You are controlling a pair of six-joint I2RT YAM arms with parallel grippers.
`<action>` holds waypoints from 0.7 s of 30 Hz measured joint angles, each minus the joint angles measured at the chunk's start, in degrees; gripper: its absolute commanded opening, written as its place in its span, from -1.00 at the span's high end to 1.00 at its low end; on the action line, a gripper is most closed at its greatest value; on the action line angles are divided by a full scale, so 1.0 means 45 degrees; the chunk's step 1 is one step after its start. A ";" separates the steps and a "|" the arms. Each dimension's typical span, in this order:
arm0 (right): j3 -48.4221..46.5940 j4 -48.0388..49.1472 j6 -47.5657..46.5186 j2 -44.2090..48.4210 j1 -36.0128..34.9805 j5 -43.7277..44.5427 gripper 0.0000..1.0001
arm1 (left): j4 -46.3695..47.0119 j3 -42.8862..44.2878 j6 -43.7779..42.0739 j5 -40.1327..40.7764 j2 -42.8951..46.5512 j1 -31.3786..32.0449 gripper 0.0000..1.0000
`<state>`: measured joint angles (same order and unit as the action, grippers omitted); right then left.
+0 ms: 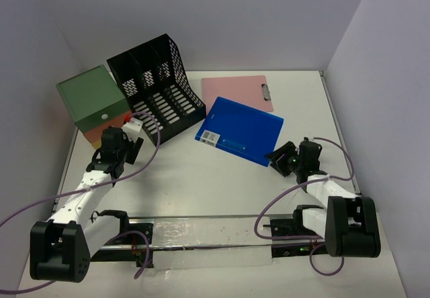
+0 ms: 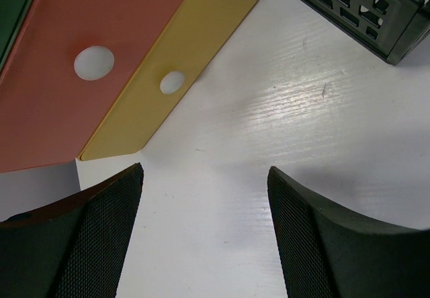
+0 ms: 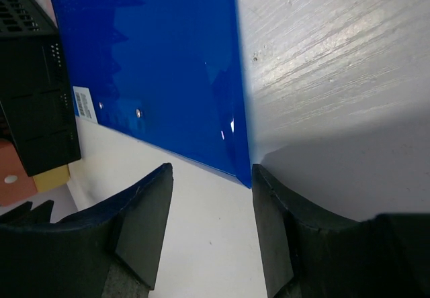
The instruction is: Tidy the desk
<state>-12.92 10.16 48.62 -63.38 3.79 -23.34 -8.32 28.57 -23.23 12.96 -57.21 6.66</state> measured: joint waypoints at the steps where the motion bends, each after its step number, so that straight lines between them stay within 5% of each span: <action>1: 0.0051 0.0066 -0.0015 0.0001 0.0000 -0.0068 -0.10 | -0.0020 0.0008 0.0022 -0.0001 -0.0011 0.0000 -0.61; 21: 0.0459 0.3494 0.0593 -0.2739 0.0050 -0.1929 0.35 | -0.0198 0.0195 0.0231 -0.0285 -0.0217 0.0000 -0.58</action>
<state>-10.86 25.89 51.29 -75.70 4.02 -32.02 -9.21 29.45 -22.19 11.67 -58.18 6.66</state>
